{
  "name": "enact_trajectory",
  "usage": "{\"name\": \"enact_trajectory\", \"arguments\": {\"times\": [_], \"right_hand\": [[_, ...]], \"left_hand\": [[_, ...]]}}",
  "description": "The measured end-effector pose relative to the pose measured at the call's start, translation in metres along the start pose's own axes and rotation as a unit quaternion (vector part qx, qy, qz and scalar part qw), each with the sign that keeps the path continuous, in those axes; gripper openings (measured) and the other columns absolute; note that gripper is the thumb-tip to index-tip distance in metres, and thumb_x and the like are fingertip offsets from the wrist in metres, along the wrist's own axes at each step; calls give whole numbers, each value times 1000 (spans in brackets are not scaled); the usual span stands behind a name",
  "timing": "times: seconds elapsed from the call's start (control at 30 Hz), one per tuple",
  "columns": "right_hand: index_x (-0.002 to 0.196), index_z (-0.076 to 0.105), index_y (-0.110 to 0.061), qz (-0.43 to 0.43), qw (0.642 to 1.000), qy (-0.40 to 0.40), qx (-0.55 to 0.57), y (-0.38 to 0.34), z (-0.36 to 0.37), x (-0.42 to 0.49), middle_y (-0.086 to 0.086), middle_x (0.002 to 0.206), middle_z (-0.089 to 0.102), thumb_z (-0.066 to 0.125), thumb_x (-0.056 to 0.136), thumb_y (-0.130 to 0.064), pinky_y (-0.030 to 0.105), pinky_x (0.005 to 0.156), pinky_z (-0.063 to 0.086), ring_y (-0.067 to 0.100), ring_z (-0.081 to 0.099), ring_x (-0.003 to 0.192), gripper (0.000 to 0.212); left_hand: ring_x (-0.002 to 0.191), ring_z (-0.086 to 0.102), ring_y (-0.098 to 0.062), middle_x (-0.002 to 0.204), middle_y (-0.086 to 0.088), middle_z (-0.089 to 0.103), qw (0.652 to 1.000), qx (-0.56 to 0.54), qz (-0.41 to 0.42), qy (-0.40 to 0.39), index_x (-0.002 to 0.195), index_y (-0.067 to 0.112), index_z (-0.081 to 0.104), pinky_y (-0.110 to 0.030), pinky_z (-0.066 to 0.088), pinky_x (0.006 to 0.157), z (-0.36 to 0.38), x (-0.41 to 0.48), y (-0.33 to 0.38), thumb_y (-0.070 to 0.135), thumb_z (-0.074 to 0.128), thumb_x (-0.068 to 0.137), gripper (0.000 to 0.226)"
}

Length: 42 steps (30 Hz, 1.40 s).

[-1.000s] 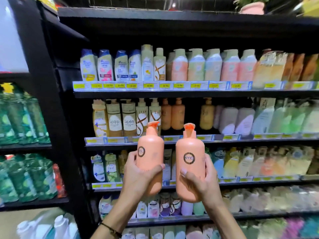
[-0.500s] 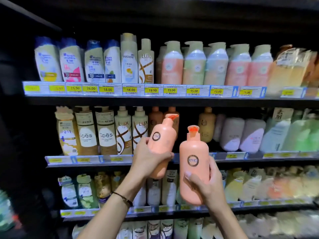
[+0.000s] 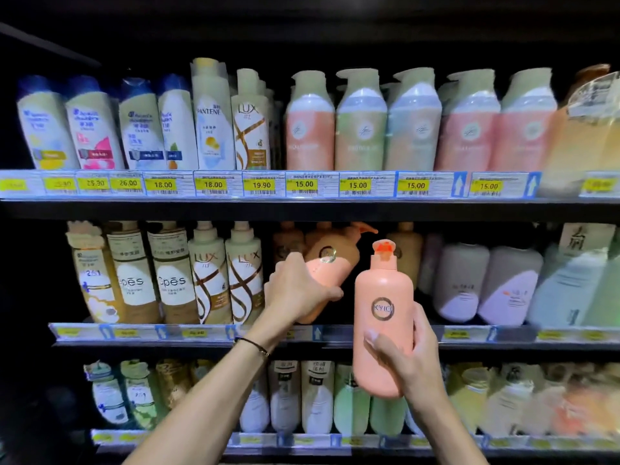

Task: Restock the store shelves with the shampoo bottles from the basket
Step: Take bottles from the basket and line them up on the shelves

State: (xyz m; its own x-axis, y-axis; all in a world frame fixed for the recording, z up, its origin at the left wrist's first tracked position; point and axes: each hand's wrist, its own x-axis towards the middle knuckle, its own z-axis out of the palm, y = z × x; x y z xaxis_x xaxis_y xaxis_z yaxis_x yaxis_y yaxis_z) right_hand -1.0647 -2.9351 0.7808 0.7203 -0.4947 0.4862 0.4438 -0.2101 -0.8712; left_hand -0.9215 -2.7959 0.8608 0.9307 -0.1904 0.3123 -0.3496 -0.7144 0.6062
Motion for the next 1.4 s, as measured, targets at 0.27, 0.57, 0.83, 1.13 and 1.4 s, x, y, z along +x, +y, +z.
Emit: {"name": "enact_trajectory", "arguments": {"times": [0.27,0.57,0.83,1.13,1.4], "right_hand": [[113,62,-29,-1,999,-18,37,5,-6,15,-1,103,74,84,59,-49,24,69,57,14,72,87,61],[111,62,-33,-6,997,-29,69,4,1,20,2,103,72,84,62,-50,31,69,58,20,72,90,57],[111,62,-31,-21,996,-15,85,3,14,21,1,103,73,84,63,-50,32,69,59,17,72,88,56],[113,64,-29,-22,993,-9,114,5,19,23,5,103,74,84,65,-47,29,69,59,19,72,88,55],[123,58,-31,-16,987,42,156,10,28,22,1,108,72,87,63,-61,34,74,60,19,71,94,73]], "left_hand": [[101,64,-35,108,-14,66,996,-71,-19,56,88,20,41,-36,49,73,25,-5,-3,60,89,51,73],[82,59,-25,85,3,55,985,-143,8,99,85,25,35,-38,51,65,31,-21,-23,55,87,52,69],[118,53,-36,130,-13,53,985,-126,19,115,134,15,28,-44,47,90,36,-33,-34,56,83,67,96],[122,43,-36,143,-16,39,918,145,151,337,140,9,46,-47,41,98,28,-39,-25,59,74,77,85],[110,45,-35,132,-14,42,909,188,149,342,125,11,52,-46,40,89,16,-28,-48,61,73,76,74]]}}
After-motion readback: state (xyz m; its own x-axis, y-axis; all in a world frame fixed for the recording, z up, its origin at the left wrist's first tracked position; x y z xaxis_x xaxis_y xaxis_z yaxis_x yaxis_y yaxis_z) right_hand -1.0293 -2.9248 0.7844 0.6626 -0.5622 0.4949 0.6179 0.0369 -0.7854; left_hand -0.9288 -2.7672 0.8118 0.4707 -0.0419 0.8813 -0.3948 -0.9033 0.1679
